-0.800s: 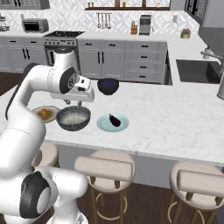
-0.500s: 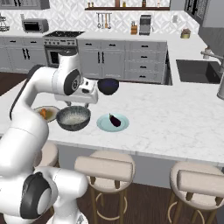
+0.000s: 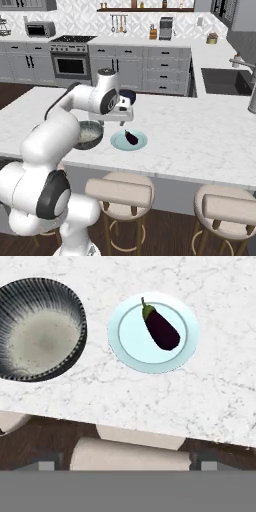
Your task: Pick the chicken drumstick and eggplant from their plates and place them in the bowl. Then put the bowl in the fridge.
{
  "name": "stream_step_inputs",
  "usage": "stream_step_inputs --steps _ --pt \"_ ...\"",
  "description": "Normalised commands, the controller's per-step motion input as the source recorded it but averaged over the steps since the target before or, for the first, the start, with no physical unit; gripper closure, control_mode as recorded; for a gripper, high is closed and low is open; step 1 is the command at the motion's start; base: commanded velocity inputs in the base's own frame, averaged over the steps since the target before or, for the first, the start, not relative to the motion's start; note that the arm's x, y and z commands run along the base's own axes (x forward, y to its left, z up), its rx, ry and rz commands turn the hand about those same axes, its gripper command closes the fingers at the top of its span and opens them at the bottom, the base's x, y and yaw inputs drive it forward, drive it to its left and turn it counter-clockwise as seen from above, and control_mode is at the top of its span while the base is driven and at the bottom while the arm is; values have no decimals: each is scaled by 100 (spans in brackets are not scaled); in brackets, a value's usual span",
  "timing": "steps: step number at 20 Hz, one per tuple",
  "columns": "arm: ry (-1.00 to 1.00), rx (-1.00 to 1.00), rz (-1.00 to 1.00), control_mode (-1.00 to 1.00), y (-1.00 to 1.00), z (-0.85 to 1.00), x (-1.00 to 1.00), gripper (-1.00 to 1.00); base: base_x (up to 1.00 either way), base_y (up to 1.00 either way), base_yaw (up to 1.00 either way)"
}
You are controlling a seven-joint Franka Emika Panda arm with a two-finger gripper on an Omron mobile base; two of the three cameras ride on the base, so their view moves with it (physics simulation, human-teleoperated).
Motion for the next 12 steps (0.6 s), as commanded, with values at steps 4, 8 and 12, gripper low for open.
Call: stream_step_inputs --steps 4,8,12 --pt "17 -11 9 -100 -21 -62 100 -100 0 0 0" --pt "14 -14 10 -100 -1 -73 84 -100 0 0 0" --pt "9 -6 11 -100 -4 -42 67 -100 0 0 0"
